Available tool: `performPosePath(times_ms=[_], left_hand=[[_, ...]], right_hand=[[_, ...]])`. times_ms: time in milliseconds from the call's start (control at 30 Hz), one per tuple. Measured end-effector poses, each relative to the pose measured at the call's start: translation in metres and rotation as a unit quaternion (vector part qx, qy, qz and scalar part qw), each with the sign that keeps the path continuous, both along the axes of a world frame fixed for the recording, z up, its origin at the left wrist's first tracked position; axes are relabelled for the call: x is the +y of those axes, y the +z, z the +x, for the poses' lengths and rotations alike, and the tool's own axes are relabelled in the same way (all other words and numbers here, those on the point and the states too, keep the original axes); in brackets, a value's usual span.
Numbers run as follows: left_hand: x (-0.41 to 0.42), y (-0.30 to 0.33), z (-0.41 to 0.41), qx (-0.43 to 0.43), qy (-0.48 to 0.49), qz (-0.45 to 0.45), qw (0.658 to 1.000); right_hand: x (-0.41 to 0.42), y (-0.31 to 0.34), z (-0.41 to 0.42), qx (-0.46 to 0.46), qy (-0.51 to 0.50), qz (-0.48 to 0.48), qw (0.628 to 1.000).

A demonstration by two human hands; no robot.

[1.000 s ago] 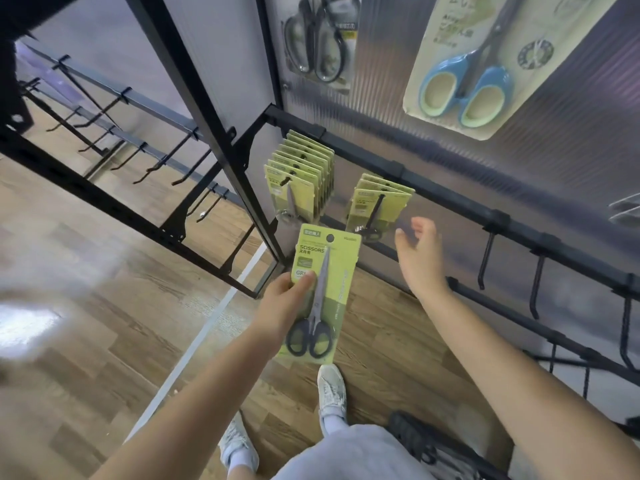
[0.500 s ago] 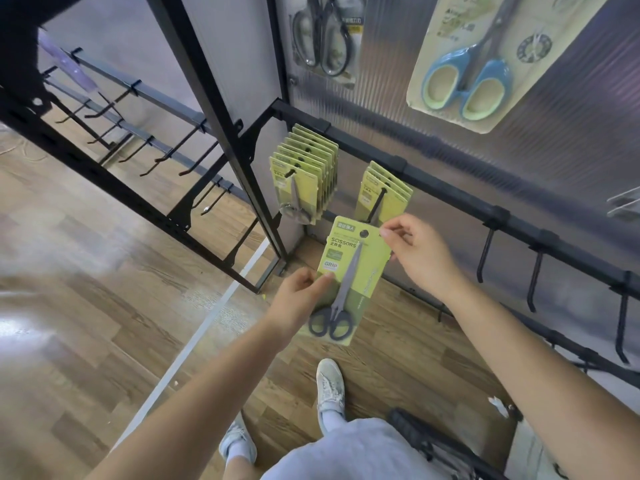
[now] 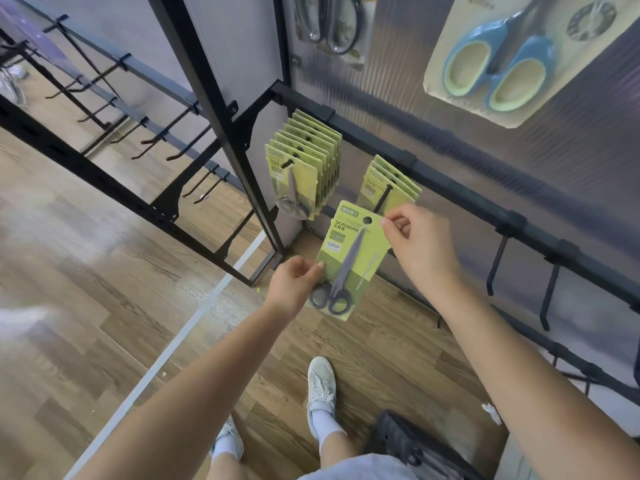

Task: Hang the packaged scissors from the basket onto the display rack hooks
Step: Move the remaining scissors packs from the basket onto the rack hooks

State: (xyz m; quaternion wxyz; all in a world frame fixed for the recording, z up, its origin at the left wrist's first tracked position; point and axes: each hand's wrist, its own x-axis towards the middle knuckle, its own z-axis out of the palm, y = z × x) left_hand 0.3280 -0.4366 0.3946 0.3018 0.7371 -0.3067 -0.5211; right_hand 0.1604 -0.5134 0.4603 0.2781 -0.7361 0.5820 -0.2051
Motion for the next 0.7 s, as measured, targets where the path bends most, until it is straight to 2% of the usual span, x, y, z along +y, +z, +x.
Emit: performPosePath(times_ms=[333, 700], left_hand=[[-0.021, -0.023, -0.013, -0.004, 0.008, -0.003, 1.0], [-0.068, -0.032, -0.03, -0.025, 0.0, -0.022, 0.999]], right_hand=[[0.0, -0.01, -0.005, 0.027, -0.013, -0.053, 0.998], [0.008, -0.026, -0.008, 0.152, 0.017, -0.119, 0.981]])
